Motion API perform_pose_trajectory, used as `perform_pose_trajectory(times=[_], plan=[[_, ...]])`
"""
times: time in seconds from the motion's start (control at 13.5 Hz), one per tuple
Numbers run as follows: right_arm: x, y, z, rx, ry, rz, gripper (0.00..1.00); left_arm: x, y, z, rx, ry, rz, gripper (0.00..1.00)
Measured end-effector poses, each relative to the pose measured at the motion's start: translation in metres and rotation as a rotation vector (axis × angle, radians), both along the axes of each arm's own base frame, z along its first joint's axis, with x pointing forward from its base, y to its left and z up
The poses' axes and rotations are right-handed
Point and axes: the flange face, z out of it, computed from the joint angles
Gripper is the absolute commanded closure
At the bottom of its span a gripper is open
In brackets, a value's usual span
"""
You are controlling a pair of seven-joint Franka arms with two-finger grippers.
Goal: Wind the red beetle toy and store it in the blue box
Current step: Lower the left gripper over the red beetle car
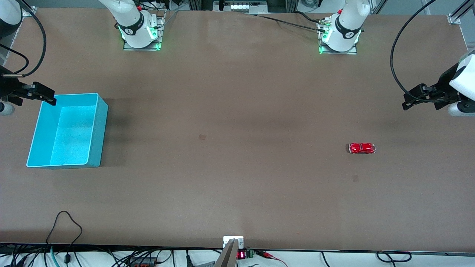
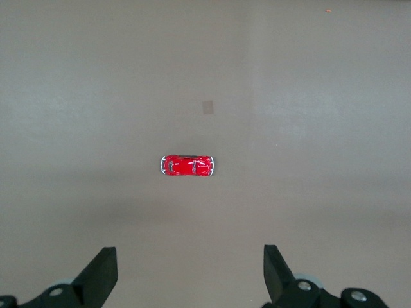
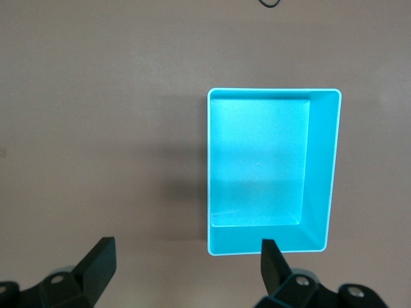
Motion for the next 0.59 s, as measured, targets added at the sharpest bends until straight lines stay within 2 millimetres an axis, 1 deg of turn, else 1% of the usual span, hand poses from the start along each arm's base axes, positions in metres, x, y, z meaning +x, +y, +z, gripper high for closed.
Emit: perform_pose_trajectory(times=[0.44,0.59], plan=[[0.0002,-0.0013,0.0002,0.000,-0.003,-0.003,0.00,0.0000,-0.0004,-0.0007,0.000,0.001,-0.001,0.00],[0.0003,-0.0014,0.0002,0.000,-0.003,-0.004,0.00,0.0012,-0.0045,-0.0064,0.000,0.014,-0.008,0.00]])
